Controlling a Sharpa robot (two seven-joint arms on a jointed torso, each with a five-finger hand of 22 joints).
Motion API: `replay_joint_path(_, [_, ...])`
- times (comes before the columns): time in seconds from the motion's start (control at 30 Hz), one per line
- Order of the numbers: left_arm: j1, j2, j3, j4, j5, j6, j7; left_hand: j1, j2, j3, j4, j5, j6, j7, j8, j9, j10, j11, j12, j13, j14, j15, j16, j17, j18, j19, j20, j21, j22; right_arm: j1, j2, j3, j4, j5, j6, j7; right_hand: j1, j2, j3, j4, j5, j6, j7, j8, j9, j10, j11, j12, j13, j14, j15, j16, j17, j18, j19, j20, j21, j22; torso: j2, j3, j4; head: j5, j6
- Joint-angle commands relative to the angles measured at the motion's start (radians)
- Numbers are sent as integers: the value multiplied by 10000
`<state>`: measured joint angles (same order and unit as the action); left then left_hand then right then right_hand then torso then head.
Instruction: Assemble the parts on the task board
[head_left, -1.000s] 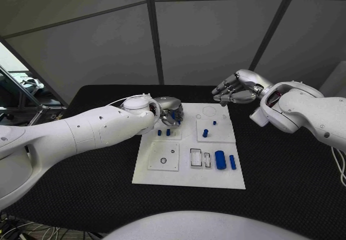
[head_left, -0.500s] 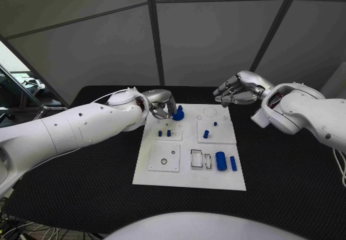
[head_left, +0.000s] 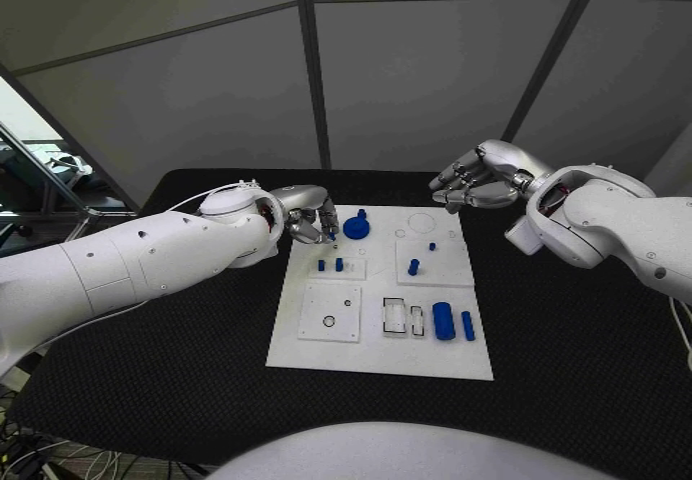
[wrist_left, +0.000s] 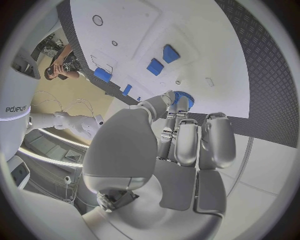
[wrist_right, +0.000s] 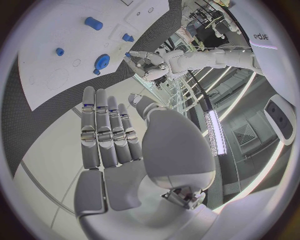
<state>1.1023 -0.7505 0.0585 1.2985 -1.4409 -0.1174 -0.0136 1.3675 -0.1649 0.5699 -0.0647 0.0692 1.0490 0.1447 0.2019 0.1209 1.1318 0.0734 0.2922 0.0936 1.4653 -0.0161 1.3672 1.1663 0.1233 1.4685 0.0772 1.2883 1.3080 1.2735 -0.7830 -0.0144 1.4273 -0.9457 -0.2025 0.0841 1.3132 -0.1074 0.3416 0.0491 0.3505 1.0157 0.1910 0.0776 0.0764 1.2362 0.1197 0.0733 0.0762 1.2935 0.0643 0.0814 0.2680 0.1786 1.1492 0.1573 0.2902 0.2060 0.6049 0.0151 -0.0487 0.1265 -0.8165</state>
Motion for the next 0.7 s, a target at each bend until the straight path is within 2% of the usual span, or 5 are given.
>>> replay_joint_path(0.03, [-48,60,9,-47,108,165,-73,-120,-3,-43,81,17,84,-4,-56,-13,82,-4,-72,-11,233,57,63,-10,-586,224,66,52,137,20,3,7,12,-10,-3,104,8,72,9,-28,48,27,-12,51,10,-59,-29,52,-13,-27,-46,-45,17,25,62,-1,-52,-9,-1,1,-13,8,1])
replay_joint_path(0.43, [-143,322,10,-306,108,194,-51,-142,-19,-61,85,17,82,-9,-82,-20,86,-7,-108,-13,231,56,65,-19,-586,224,67,58,145,20,17,7,33,-10,-2,103,8,72,9,-28,48,27,-12,51,10,-59,-29,52,-13,-27,-46,-45,17,25,62,-1,-52,-9,4,2,-15,35,-92])
replay_joint_path(0.6, [-176,423,10,-470,107,189,-115,-143,-23,-63,82,20,73,-7,-98,-24,78,-5,-129,-16,230,56,67,-22,-587,224,68,62,150,20,11,7,48,-10,-5,98,8,72,9,-28,48,27,-12,51,10,-59,-29,52,-13,-27,-46,-45,17,25,62,-1,-52,-9,-1,-10,-13,8,-89])
replay_joint_path(0.7, [-181,449,10,-561,106,187,-145,-141,-22,-63,79,21,69,-6,-105,-26,76,-4,-137,-16,229,56,66,-25,-588,225,68,66,155,20,8,7,56,-10,-6,96,8,72,9,-28,48,27,-12,51,10,-59,-29,52,-13,-27,-46,-45,17,25,62,-1,-52,-9,-2,-1,-14,4,-92])
